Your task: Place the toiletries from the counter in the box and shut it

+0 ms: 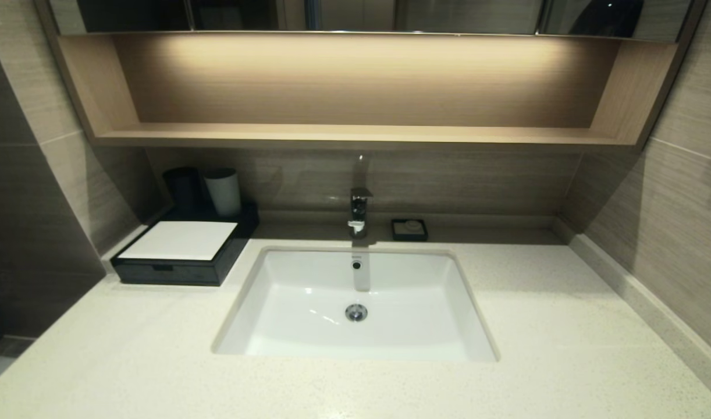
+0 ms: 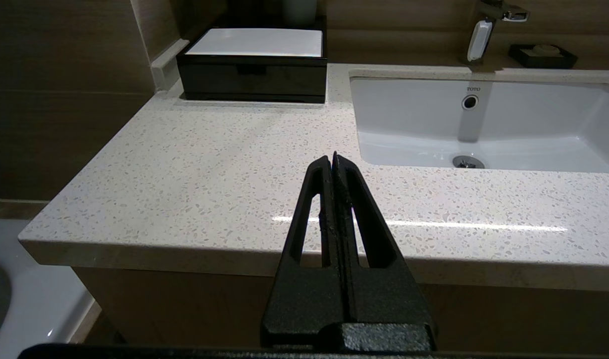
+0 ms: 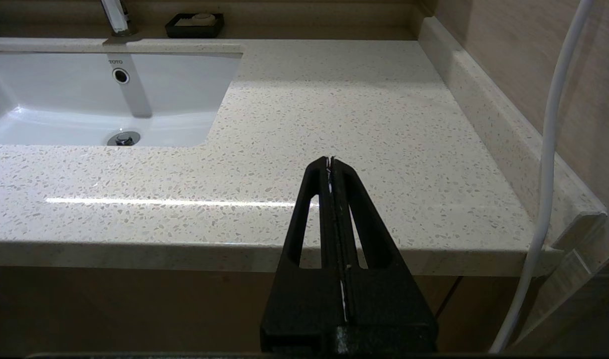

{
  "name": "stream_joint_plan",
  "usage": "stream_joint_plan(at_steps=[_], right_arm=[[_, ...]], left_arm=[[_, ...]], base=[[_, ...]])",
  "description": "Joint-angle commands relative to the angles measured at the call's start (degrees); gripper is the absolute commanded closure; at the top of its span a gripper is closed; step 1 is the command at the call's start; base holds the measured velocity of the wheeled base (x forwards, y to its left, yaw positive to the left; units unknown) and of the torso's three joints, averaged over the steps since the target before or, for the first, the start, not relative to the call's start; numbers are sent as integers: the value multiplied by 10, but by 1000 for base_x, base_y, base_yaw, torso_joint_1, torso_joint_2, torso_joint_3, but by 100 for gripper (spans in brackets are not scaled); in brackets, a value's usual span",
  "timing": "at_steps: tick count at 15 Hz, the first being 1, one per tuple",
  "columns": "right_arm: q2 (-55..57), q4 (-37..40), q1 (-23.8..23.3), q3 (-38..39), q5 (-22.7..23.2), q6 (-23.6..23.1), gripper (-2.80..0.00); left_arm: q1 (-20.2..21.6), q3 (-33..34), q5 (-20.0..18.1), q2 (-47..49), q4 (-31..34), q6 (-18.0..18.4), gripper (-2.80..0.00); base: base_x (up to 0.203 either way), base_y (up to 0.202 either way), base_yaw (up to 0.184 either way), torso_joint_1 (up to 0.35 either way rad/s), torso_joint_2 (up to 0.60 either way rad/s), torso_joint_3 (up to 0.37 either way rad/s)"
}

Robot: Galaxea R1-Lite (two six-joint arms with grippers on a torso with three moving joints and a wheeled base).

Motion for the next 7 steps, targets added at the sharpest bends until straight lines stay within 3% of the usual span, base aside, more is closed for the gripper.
stream_joint_plan(at_steps=[1, 7], right_arm=[[0, 0, 0, 1, 0, -1, 0], [0, 0, 0, 1, 0, -1, 0]], left_arm=[[0, 11, 0, 1, 0, 0, 0], [0, 11, 0, 1, 0, 0, 0]], base=[[0, 0, 0, 0, 0, 0], [0, 0, 0, 0, 0, 0]])
